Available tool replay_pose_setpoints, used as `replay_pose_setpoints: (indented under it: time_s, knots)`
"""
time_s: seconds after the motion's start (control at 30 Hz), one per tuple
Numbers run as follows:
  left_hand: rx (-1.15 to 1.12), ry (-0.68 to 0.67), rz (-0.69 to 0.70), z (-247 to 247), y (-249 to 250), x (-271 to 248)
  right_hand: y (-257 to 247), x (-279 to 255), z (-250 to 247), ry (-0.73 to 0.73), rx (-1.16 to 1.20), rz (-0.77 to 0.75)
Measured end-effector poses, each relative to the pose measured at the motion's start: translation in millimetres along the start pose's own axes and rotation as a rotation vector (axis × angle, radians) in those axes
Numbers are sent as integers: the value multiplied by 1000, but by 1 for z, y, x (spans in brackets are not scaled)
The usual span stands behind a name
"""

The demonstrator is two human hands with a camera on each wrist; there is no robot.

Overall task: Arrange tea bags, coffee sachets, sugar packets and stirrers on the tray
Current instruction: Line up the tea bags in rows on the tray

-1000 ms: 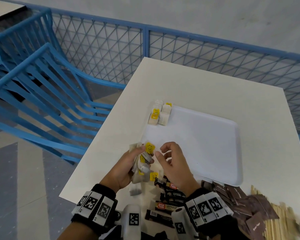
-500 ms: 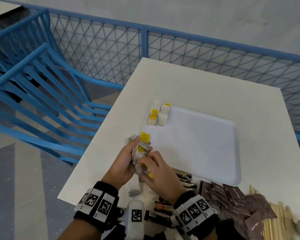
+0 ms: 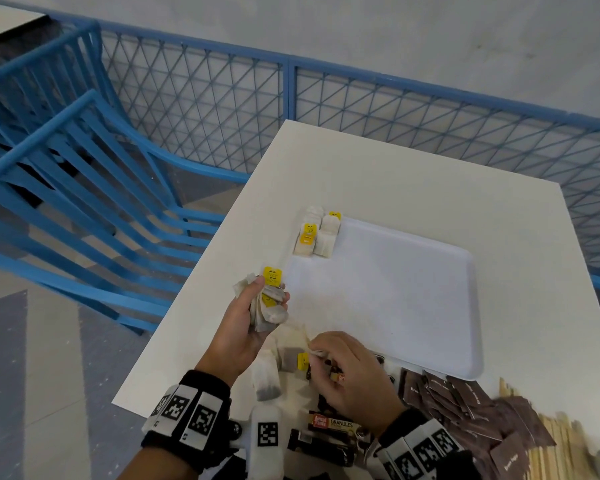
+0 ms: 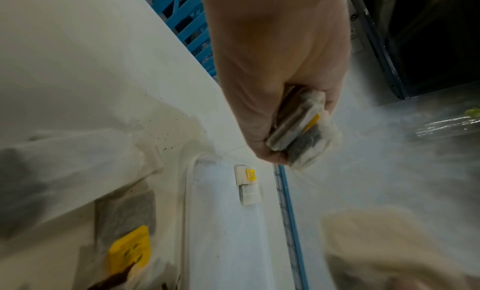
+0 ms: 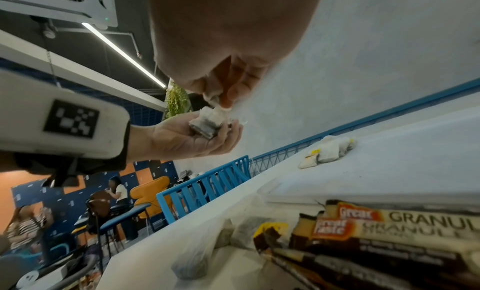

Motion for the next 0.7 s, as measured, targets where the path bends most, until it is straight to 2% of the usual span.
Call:
replay_pose_setpoints:
  time_s: [0.1,0.27,0.5,0.63,0.7]
  knots:
    - [43,-13,-4,-5,-1,1,4,10,-12,103,49,72]
    - [88,-84,-17,-2,-5,-2,3,41,-12,165,88,167]
    - [167,-210,9,1,-7,-5,7,47,24,-191,71,228]
    - [216,-200,42,-7,-9,-1,16,47,27,-187,243,353]
    - [231,-183,48,-11,-11,4,25,51,29,-172,348,511]
Point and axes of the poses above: each hand's wrist, its own x-axis towards the middle knuckle, its own z-axis out of the palm, y = z × x, the point moved 5 cm from there along x, towards the middle knuckle, and after that the axes turned 15 degrees about z, right-handed, at the moved point
